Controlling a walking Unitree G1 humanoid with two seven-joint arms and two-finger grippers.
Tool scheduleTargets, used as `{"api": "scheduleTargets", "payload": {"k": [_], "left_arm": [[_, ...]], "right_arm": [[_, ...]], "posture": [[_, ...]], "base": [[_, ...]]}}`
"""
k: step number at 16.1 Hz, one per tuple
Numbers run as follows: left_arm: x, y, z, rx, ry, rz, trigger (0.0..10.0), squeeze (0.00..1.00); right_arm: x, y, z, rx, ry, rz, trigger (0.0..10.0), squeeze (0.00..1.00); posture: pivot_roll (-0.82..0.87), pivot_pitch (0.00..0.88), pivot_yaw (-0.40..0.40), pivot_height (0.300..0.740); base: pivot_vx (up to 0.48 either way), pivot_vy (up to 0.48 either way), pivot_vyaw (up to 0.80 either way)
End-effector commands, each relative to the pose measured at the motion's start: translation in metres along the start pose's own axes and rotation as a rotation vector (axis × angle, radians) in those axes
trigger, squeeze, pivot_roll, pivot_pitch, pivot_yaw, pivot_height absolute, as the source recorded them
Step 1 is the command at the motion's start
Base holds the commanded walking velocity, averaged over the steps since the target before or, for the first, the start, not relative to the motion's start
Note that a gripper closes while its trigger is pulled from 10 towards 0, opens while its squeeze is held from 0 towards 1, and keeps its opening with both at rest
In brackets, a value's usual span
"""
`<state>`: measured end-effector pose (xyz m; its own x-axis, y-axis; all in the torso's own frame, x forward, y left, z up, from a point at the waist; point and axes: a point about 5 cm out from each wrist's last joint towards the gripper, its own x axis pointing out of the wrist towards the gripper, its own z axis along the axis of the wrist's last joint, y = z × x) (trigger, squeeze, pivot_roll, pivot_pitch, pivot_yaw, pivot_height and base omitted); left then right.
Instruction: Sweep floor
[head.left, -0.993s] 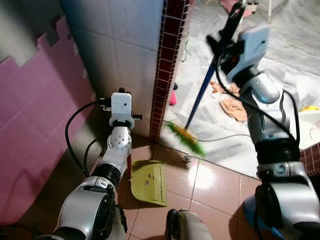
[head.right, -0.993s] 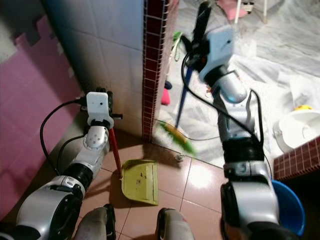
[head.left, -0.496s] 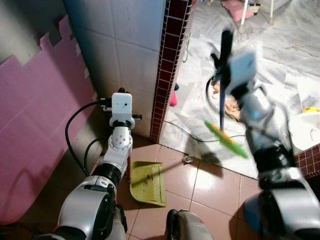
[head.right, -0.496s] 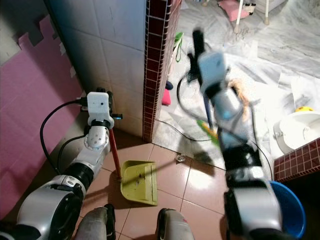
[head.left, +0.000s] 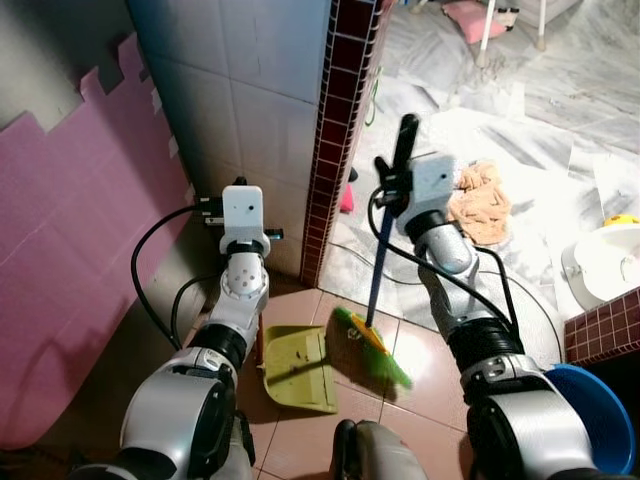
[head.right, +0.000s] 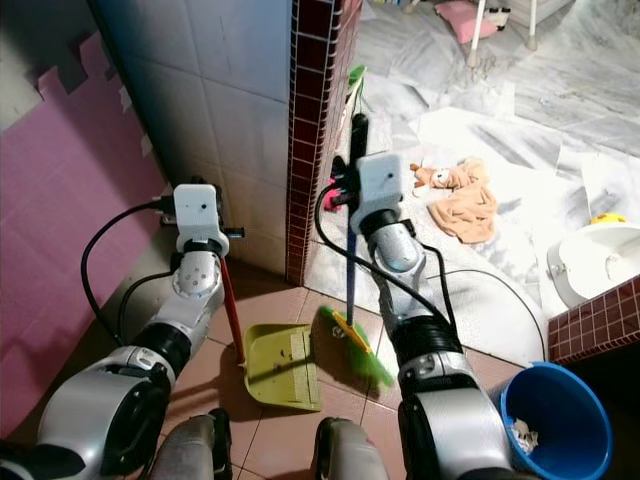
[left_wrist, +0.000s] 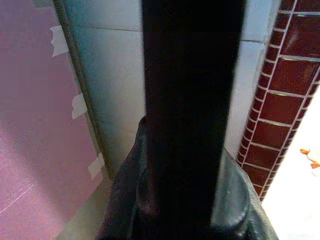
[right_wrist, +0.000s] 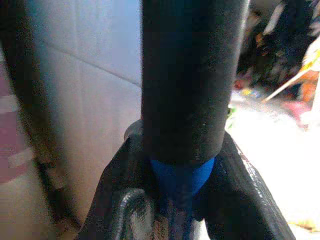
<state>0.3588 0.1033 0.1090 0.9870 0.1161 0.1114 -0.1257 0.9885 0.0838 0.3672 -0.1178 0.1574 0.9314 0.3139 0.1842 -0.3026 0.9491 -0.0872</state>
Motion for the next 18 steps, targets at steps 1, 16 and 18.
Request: {"api": "scheduleTargets", "payload": {"k": [1,16,18], "left_arm": [[-0.009,-0.002,-0.019,0.048,0.096,-0.024,10.0,0.0],[0.006,0.004,-0.001,-0.045,0.055,-0.017,10.0,0.0],[0.006,0.004,-0.001,-0.041,0.059,-0.024,10.0,0.0]], "right_arm": [[0.002,-0.001,0.005,0.117,-0.004,0.034,10.0,0.0],[0.017,-0.066,0.091,-0.023,-0.18,0.014,10.0,0.0],[0.015,-0.066,0.076,-0.026,-0.132,-0.016,10.0,0.0]], "posture": [[-0.16,0.128,-0.042,0.74],[-0.19,0.073,-0.03,0.74],[-0.18,0.064,-0.029,0.74]], "base": [[0.0,0.0,0.0],[0.0,0.0,0.0],[0.0,0.0,0.0]]}}
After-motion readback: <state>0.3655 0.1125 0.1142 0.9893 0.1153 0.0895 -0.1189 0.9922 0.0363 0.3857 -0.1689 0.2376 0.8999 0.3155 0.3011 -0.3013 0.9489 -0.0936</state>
